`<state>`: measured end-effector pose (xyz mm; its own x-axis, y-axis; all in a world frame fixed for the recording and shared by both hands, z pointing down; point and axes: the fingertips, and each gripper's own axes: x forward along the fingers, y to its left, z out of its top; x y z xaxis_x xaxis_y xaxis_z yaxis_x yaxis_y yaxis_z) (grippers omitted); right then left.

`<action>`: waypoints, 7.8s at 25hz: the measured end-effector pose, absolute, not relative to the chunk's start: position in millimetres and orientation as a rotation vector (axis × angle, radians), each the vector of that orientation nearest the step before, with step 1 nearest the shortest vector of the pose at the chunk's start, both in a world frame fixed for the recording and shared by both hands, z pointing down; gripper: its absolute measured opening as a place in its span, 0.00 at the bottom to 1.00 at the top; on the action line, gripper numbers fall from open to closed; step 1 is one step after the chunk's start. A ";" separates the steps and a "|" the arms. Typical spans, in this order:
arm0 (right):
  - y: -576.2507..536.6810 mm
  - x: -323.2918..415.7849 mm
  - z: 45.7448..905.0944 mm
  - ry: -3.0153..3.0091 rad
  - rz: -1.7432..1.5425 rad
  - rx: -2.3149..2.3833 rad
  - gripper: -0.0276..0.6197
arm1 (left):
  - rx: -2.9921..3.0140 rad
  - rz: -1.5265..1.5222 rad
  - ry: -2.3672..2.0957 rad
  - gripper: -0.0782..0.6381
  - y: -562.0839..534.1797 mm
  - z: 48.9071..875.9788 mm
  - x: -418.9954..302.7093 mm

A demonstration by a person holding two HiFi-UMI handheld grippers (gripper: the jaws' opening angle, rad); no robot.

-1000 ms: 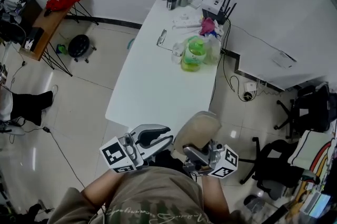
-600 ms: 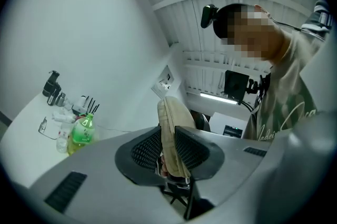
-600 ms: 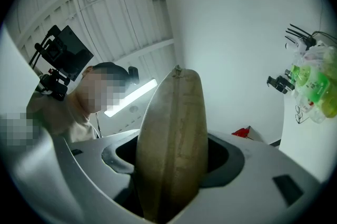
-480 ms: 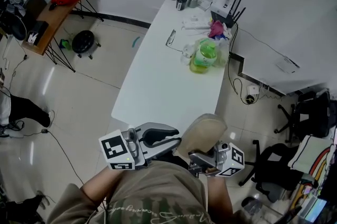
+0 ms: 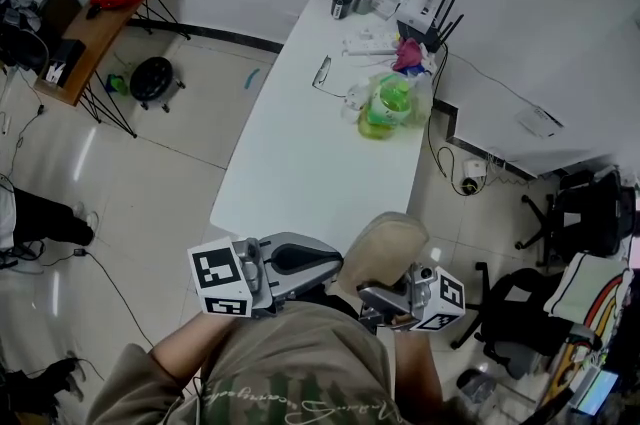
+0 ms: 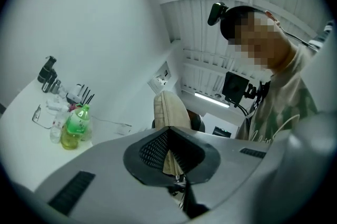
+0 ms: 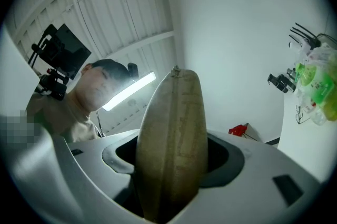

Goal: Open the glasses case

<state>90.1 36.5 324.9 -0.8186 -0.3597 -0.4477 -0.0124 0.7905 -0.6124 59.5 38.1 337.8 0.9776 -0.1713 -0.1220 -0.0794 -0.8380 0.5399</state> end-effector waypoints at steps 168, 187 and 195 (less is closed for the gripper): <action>68.8 63.1 358.4 2.764 -0.887 -0.139 0.50 | 2.534 -0.229 -0.401 0.18 67.1 378.0 42.6; 51.5 65.3 342.4 2.453 -0.927 -0.347 0.50 | 2.364 -0.500 -0.443 0.16 56.7 364.6 25.6; 63.5 60.0 332.1 2.582 -0.734 -0.350 0.50 | 2.487 -0.443 -0.444 0.16 65.5 355.6 25.5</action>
<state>60.0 63.5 332.1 -0.8751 -0.3493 -0.3348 -0.1211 0.8281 -0.5474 25.5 65.5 355.6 0.8902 -0.4025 -0.2132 -0.2144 -0.7833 0.5834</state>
